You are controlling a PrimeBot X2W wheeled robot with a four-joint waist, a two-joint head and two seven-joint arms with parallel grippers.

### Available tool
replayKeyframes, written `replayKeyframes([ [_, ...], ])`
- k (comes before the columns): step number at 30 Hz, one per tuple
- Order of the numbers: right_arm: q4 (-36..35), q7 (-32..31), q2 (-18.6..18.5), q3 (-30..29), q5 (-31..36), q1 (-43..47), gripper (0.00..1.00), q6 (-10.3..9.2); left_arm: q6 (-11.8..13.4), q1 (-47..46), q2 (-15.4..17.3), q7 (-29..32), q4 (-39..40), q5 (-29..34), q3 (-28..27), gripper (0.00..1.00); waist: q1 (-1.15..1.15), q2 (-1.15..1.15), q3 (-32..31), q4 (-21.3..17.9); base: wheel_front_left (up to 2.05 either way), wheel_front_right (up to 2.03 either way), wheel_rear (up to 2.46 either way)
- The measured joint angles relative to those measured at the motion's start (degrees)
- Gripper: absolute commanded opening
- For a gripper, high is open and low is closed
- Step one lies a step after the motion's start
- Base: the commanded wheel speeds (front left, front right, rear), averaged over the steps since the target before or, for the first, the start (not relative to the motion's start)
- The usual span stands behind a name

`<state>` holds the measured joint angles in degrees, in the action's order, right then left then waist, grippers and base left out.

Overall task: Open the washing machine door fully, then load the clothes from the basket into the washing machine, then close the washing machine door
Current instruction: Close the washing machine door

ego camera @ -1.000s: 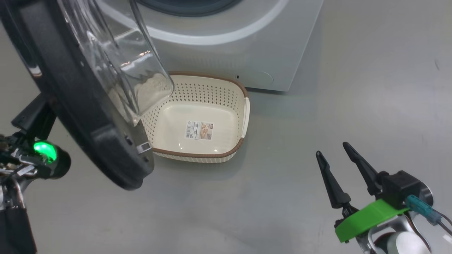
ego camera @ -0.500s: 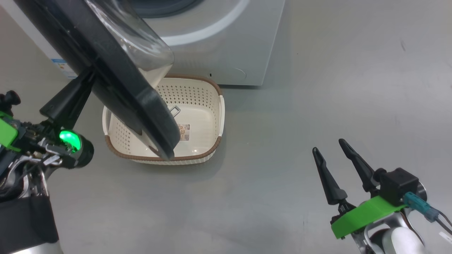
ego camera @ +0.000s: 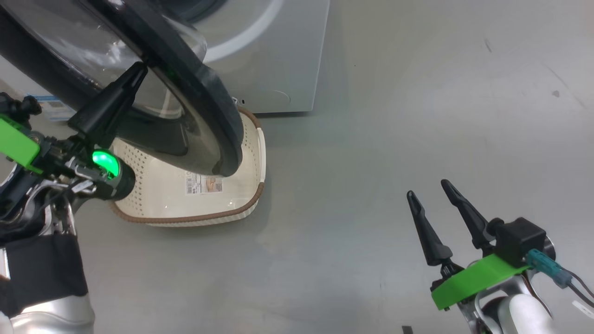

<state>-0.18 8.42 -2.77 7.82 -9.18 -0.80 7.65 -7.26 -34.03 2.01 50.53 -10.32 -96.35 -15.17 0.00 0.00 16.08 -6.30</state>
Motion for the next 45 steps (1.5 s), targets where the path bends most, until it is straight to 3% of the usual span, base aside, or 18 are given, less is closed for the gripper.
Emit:
replayKeyframes([
  [20, 1.81, 1.43, 0.01, 1.14, -1.42, -0.81, 1.0, 0.0, 0.0, -3.74, -0.38, -2.2, -2.65, 2.8, 1.55, 0.0, 0.0, 0.0, -0.19, -5.22, 0.0, 0.0, 0.0],
  [29, 3.09, 2.26, 0.01, 0.98, -1.91, -0.87, 1.0, 0.0, -0.01, -2.53, -0.52, -2.46, -0.19, 1.88, 2.52, 0.0, 0.0, 0.0, -1.12, -4.75, 0.0, 0.0, 0.0],
  [38, 3.94, 3.02, 0.02, -0.48, -1.91, -0.91, 1.0, 0.0, -0.01, 5.39, -0.58, -7.03, 7.04, 1.87, 3.7, 0.0, 0.0, 0.0, -2.88, -3.34, 0.0, 0.0, 0.0],
  [39, 4.02, 3.11, 0.02, -0.62, -1.91, -0.91, 1.0, 0.0, -0.01, 6.09, -0.57, -8.08, 7.82, 2.25, 3.85, 0.04, 0.0, 0.0, -3.08, -3.14, 0.0, 0.0, 0.0],
  [40, 4.05, 3.15, 0.02, -0.75, -1.91, -0.91, 1.0, 0.0, -0.01, 6.85, -0.56, -8.91, 8.71, 2.78, 4.03, 0.22, 0.0, 0.0, -3.32, -2.98, 0.0, 0.0, 0.0],
  [41, 4.1, 3.16, 0.03, -0.81, -1.91, -0.91, 1.0, 0.0, -0.01, 7.69, -0.56, -10.03, 9.65, 3.6, 4.16, 0.48, -0.01, 0.0, -3.56, -2.81, 0.0, 0.0, 0.0],
  [42, 4.17, 3.18, 0.03, -0.97, -1.91, -0.91, 1.0, 0.0, -0.01, 8.54, -0.57, -11.23, 10.6, 4.68, 4.39, 1.0, -0.01, 0.0, -3.84, -2.62, 0.0, 0.0, 0.0],
  [45, 4.54, 3.21, 0.05, -1.58, -1.91, -0.9, 1.0, 0.0, 0.0, 11.55, -0.53, -14.92, 13.18, 8.4, 5.35, 1.0, -0.01, 0.0, -5.05, -2.05, 0.0, 0.0, 0.0],
])
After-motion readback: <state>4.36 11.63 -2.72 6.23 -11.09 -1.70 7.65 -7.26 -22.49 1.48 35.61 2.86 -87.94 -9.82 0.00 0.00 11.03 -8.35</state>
